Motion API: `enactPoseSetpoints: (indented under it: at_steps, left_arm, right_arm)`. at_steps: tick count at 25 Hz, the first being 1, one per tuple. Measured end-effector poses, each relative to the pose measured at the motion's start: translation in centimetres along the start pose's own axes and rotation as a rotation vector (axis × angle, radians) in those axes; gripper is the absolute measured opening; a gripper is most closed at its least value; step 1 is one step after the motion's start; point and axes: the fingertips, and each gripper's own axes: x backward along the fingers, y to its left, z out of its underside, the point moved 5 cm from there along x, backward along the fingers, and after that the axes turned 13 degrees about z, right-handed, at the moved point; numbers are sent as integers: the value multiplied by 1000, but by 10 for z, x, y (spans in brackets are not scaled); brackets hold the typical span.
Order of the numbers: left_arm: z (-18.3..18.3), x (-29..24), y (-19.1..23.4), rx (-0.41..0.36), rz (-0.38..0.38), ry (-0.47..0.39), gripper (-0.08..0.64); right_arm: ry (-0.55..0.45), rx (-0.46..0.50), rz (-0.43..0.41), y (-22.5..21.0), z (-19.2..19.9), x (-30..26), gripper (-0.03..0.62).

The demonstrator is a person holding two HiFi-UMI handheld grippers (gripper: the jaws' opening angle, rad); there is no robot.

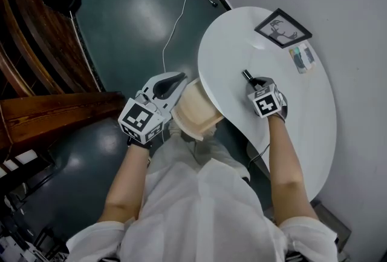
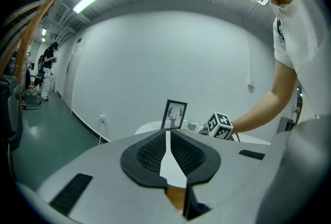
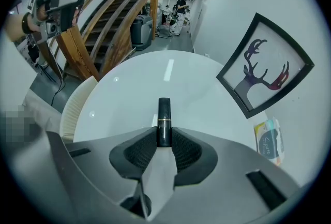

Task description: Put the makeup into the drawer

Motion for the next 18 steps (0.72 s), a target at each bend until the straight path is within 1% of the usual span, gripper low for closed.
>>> enactPoseSetpoints:
  at_steps: [7, 12, 18]
  left_arm:
    - [4, 15, 3, 8, -21, -12, 21]
    - [7, 26, 4, 12, -24, -14, 21]
    - [14, 42, 7, 20, -24, -5, 21]
  right_arm:
    - [-43, 6, -4, 20, -27, 12, 84]
    - [-66, 10, -21, 45, -46, 20, 84]
    - [-70, -26, -43, 79, -62, 27, 84]
